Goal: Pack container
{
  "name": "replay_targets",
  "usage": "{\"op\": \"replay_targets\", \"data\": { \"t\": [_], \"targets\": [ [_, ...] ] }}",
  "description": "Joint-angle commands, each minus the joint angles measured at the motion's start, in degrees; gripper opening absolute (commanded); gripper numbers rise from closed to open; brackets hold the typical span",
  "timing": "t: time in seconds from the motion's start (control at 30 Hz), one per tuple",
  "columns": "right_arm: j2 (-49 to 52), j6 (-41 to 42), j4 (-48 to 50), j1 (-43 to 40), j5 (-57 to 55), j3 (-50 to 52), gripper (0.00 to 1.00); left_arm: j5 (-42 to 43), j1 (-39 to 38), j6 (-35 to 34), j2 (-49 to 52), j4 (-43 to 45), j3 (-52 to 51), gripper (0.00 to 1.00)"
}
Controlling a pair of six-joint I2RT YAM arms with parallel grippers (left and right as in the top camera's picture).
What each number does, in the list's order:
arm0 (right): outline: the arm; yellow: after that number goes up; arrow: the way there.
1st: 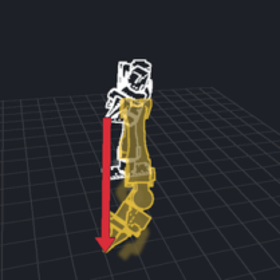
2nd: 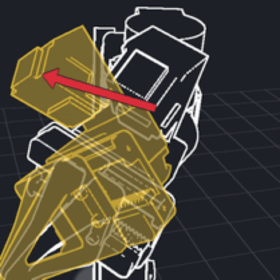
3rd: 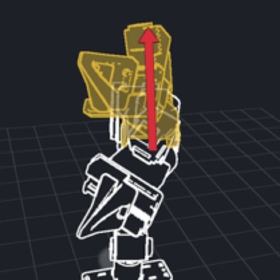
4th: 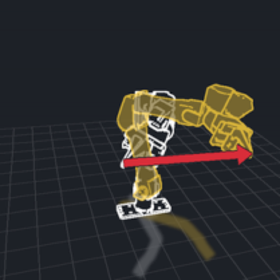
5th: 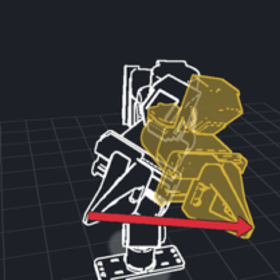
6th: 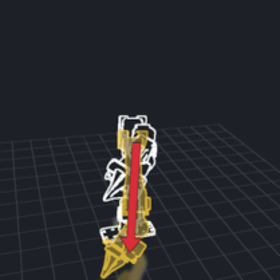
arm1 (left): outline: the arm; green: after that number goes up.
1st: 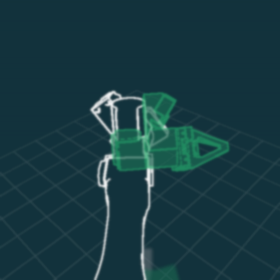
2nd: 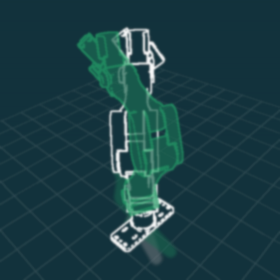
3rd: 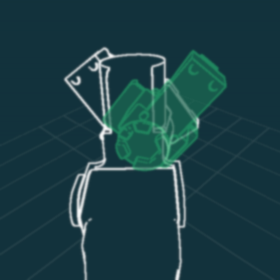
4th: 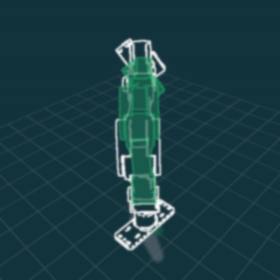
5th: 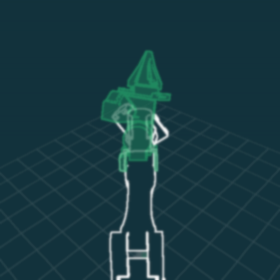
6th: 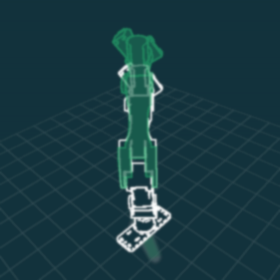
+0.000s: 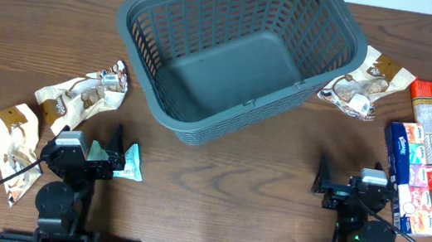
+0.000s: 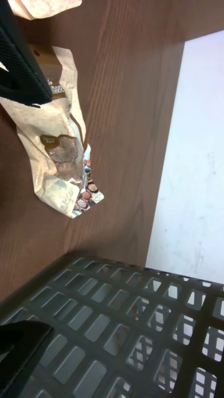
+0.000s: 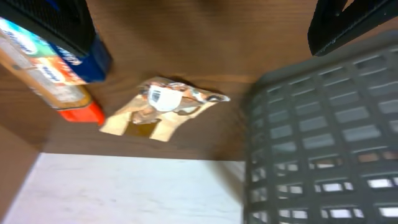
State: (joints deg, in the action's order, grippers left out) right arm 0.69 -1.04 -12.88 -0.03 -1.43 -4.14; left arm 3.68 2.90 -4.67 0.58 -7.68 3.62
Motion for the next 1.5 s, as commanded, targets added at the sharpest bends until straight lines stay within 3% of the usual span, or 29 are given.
{"op": "replay_targets", "data": {
  "t": [0.0,0.13,0.23,0.43,0.57,0.73,0.87,0.97,1.03,1.13,1.3,1.47],
  "targets": [
    [-0.3,3.2,-1.4,0.5,10.5,-0.8,0.99,0.2,0.3,-0.3,-0.3,-1.9,-0.8,0.99],
    [-0.3,3.3,-6.7,0.5,21.0,-3.0,0.99,0.2,0.3,-0.3,-0.3,-0.8,-0.8,0.99],
    [-0.3,5.3,-8.4,0.5,22.7,-4.6,0.99,2.0,0.2,-0.4,-0.3,-0.2,-0.8,0.99],
    [1.6,6.1,-8.3,0.4,19.8,-14.8,0.99,21.7,0.2,-1.1,-0.3,-0.5,2.8,0.99],
    [8.4,4.8,-8.9,0.4,11.5,-26.9,0.99,24.0,0.2,-4.2,0.4,-5.7,11.3,0.99],
    [22.3,2.5,-15.8,0.4,10.8,-46.9,0.99,24.2,0.2,-4.2,5.2,-17.8,26.5,0.99],
    [34.4,2.5,-30.2,0.4,16.4,-66.8,0.99,25.3,0.2,-4.2,10.2,-25.5,39.0,0.99],
    [41.5,2.0,-44.0,0.4,29.3,-78.2,0.99,26.0,0.2,-4.2,11.4,-25.7,43.3,0.98],
    [44.3,2.0,-52.1,0.4,34.4,-81.5,0.99,26.8,0.2,-4.2,11.3,-25.2,44.4,0.99],
    [46.0,2.0,-57.2,0.4,32.6,-81.0,0.99,33.0,0.2,-4.2,11.3,-21.3,44.7,0.99],
    [47.1,2.8,-56.1,0.4,32.3,-81.4,0.99,38.4,0.2,-4.3,11.3,-13.5,45.8,0.99],
    [48.6,8.2,-55.3,0.4,22.2,-87.0,0.99,38.4,0.3,-4.3,11.7,-17.2,47.7,0.99]
  ]
}}
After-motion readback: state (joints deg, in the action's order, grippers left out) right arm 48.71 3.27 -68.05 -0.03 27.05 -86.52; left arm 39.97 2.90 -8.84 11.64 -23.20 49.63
